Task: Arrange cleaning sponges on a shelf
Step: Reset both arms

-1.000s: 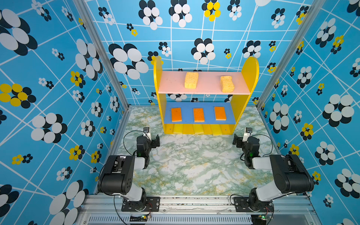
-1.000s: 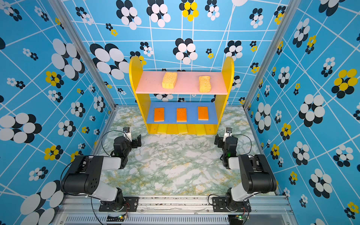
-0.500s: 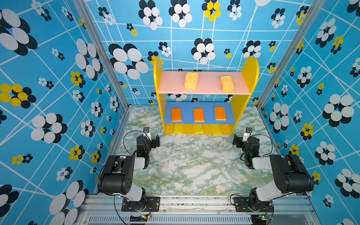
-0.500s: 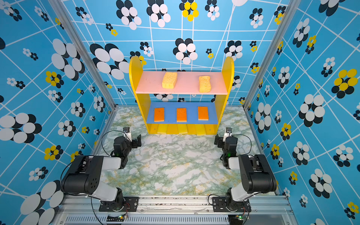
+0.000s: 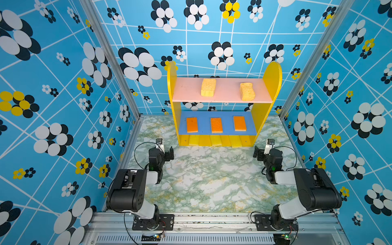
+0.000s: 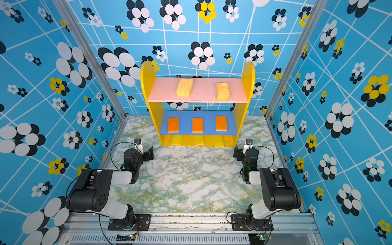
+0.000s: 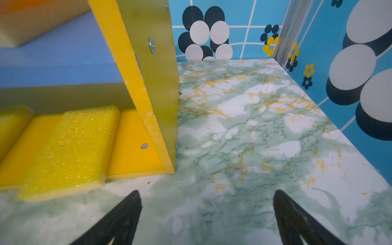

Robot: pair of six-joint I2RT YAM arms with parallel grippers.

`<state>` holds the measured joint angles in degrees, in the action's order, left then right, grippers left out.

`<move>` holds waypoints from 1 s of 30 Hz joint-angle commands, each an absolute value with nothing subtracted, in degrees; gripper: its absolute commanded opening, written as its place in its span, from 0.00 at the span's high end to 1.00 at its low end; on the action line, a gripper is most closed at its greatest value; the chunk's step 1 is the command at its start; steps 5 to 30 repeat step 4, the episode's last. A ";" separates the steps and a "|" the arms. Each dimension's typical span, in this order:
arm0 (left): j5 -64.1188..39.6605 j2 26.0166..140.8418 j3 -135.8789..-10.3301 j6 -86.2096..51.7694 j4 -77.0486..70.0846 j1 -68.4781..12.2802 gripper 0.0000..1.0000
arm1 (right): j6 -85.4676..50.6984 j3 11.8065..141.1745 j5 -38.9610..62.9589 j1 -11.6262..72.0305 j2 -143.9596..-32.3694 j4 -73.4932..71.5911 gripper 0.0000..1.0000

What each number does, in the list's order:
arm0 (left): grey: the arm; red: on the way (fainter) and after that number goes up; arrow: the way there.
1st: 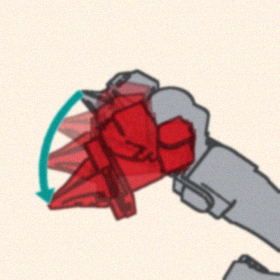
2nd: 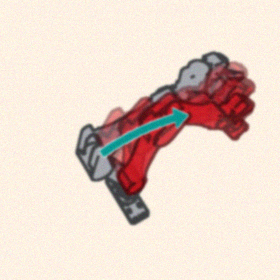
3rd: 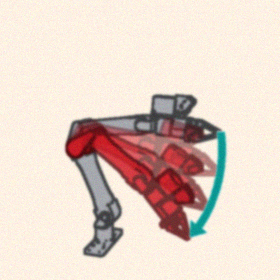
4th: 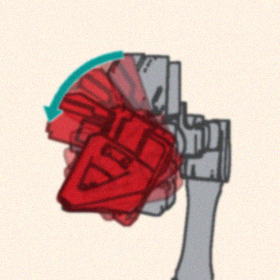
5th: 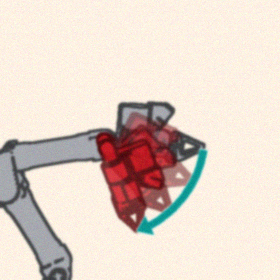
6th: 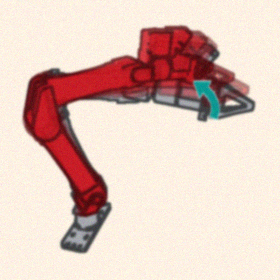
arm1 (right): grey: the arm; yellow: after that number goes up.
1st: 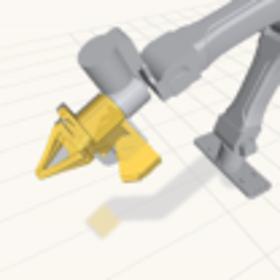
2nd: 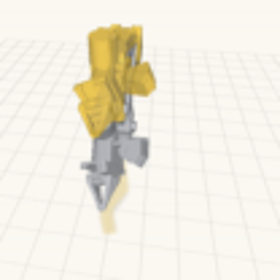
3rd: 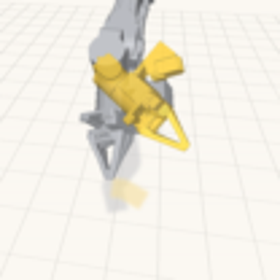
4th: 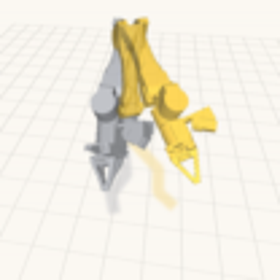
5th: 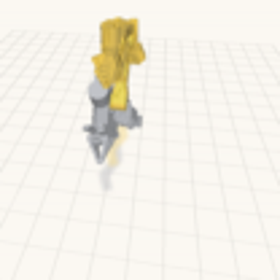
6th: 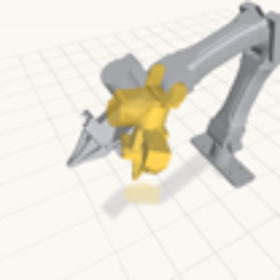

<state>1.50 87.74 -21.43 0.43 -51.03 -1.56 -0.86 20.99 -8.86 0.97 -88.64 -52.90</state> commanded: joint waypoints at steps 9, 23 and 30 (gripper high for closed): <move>1.68 88.51 -22.22 -0.27 -51.48 -1.42 0.01 | -1.42 22.09 -8.35 0.97 -88.77 -52.19 0.01; 1.68 88.51 -22.22 -0.27 -51.48 -1.42 0.01 | -1.42 22.09 -8.35 0.97 -88.77 -52.19 0.01; 1.68 88.51 -22.22 -0.27 -51.48 -1.42 0.01 | -1.42 22.09 -8.35 0.97 -88.77 -52.19 0.01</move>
